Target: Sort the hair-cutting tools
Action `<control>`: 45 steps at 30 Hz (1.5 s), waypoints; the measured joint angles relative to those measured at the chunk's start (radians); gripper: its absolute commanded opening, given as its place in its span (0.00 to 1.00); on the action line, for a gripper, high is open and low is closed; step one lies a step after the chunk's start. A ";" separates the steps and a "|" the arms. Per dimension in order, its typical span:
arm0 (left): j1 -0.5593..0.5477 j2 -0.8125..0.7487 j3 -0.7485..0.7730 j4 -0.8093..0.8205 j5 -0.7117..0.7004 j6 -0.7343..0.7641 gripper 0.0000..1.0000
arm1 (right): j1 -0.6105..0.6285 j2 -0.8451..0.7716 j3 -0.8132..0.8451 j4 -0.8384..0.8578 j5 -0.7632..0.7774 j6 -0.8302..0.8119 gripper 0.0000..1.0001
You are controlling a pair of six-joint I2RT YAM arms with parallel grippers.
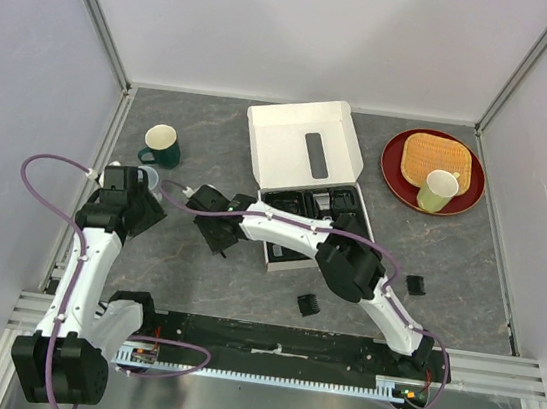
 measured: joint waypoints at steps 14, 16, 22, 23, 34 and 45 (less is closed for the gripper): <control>0.000 -0.012 0.007 -0.014 -0.023 -0.001 0.64 | 0.012 0.093 0.174 -0.183 0.005 -0.033 0.30; 0.000 -0.017 0.009 -0.018 -0.027 -0.002 0.64 | 0.012 0.093 0.175 -0.195 0.007 -0.033 0.29; 0.000 -0.027 0.011 -0.023 -0.030 -0.006 0.65 | 0.012 0.093 0.176 -0.208 0.012 -0.031 0.12; 0.000 -0.029 0.011 -0.023 -0.030 -0.007 0.65 | 0.012 0.093 0.176 -0.209 0.012 -0.032 0.06; 0.002 -0.094 0.011 -0.023 -0.051 -0.010 0.66 | 0.008 0.071 0.137 -0.185 0.013 -0.027 0.00; 0.004 -0.150 0.008 -0.001 -0.042 -0.009 0.66 | 0.005 -0.114 -0.090 -0.131 0.058 0.007 0.00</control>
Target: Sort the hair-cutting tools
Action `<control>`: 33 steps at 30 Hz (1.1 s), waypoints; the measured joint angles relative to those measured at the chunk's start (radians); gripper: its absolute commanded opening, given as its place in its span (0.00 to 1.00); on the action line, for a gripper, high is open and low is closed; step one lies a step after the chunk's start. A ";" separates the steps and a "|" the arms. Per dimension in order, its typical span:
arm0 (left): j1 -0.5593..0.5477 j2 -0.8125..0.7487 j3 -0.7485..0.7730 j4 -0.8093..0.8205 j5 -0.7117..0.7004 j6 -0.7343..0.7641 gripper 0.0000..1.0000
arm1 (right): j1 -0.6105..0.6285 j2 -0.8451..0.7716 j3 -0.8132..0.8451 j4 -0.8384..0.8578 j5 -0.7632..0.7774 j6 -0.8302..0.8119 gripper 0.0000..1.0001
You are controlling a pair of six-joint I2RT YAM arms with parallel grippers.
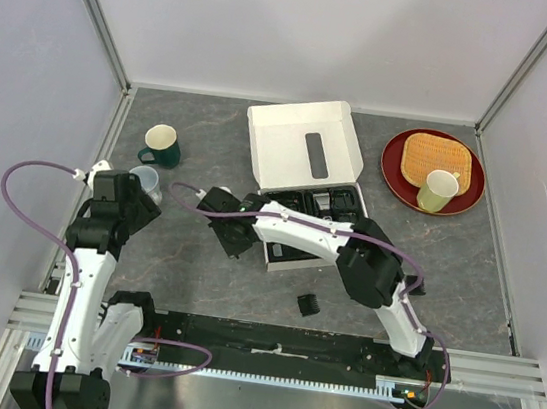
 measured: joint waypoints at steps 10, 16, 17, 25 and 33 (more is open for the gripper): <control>0.000 0.045 -0.001 0.006 0.050 0.000 0.66 | -0.003 -0.154 -0.045 0.046 0.011 0.035 0.00; 0.001 0.050 -0.004 0.028 0.092 0.001 0.66 | -0.006 -0.283 -0.140 0.060 0.095 0.089 0.00; 0.001 0.050 -0.007 0.034 0.103 0.002 0.66 | -0.009 -0.307 -0.156 0.063 0.113 0.101 0.00; 0.001 0.050 -0.030 0.072 0.200 0.020 0.66 | -0.082 -0.456 -0.322 0.095 0.184 0.175 0.00; 0.002 0.063 -0.034 0.087 0.233 0.026 0.66 | -0.124 -0.457 -0.402 0.100 0.206 0.212 0.00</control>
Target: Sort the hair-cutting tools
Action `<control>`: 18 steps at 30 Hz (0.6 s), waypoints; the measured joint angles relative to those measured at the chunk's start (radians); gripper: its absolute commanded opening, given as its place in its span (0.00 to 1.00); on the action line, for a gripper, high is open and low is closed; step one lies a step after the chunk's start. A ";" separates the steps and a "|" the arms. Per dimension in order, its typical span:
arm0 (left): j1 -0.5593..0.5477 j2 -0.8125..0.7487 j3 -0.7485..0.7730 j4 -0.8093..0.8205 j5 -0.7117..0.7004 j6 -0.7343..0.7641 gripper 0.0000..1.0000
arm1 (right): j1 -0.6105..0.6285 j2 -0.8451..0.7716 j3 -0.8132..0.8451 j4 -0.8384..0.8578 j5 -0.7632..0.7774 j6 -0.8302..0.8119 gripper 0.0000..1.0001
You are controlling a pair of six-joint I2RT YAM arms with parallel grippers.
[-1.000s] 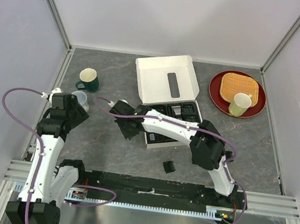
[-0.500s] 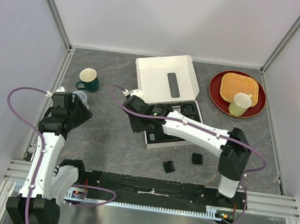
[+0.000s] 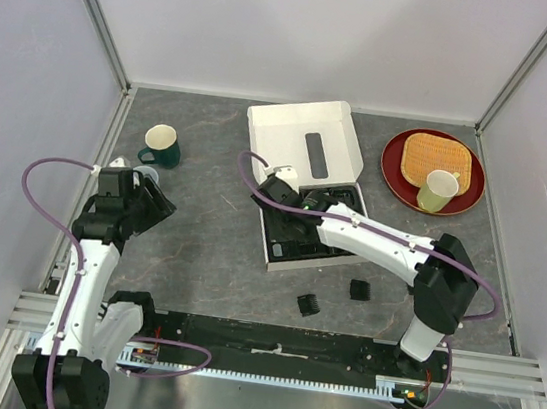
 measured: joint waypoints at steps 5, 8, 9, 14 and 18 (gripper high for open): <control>0.000 0.007 0.000 0.000 0.007 0.002 0.66 | 0.000 0.000 -0.045 0.007 0.003 0.020 0.00; 0.000 0.009 0.000 0.000 0.019 0.002 0.66 | -0.003 -0.001 -0.073 0.011 0.012 0.029 0.00; 0.000 0.009 0.000 0.000 0.020 0.002 0.66 | -0.004 -0.002 -0.083 0.013 0.014 0.031 0.00; 0.000 0.011 0.000 0.000 0.023 0.003 0.66 | -0.006 -0.003 -0.107 0.016 0.019 0.041 0.00; 0.000 0.014 0.000 0.001 0.024 0.003 0.66 | -0.007 -0.004 -0.118 0.023 0.019 0.047 0.00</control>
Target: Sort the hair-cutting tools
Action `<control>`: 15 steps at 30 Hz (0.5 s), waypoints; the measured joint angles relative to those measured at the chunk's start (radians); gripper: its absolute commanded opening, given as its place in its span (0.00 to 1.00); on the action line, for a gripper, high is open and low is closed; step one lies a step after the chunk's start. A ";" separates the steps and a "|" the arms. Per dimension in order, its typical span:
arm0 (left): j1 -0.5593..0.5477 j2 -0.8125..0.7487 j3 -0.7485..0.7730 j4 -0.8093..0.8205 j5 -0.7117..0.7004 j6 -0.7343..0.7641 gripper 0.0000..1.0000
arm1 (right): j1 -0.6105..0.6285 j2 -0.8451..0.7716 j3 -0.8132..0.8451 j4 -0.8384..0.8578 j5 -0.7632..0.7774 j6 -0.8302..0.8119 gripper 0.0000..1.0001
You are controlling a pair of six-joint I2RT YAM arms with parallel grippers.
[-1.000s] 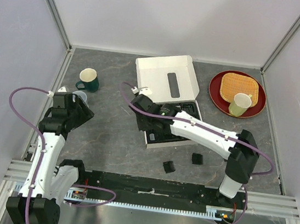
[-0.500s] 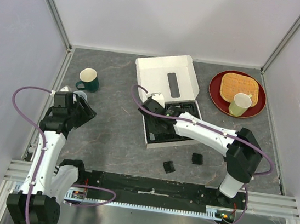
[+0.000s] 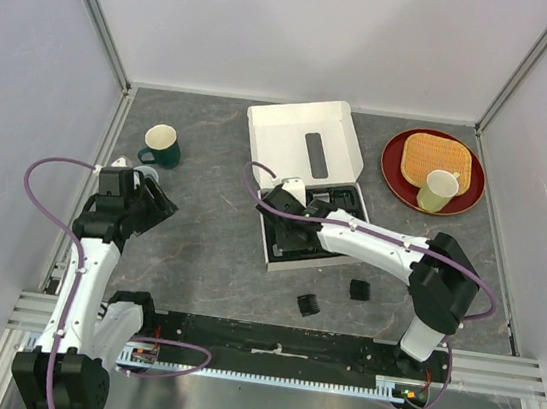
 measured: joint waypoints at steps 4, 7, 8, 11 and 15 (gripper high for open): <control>0.000 0.002 0.000 0.000 0.002 0.001 0.66 | -0.002 -0.003 -0.018 0.003 0.000 0.005 0.00; 0.000 0.002 0.000 0.000 0.002 0.001 0.66 | -0.002 -0.005 -0.027 0.004 -0.001 0.005 0.00; 0.000 0.002 0.000 0.000 0.002 0.002 0.66 | -0.002 -0.005 -0.028 0.004 -0.002 0.005 0.00; 0.000 0.002 0.000 0.001 0.002 0.002 0.66 | -0.002 -0.005 -0.033 0.008 -0.010 0.005 0.00; 0.000 0.002 0.000 0.002 0.002 0.002 0.66 | -0.003 -0.005 -0.042 0.018 -0.020 0.005 0.00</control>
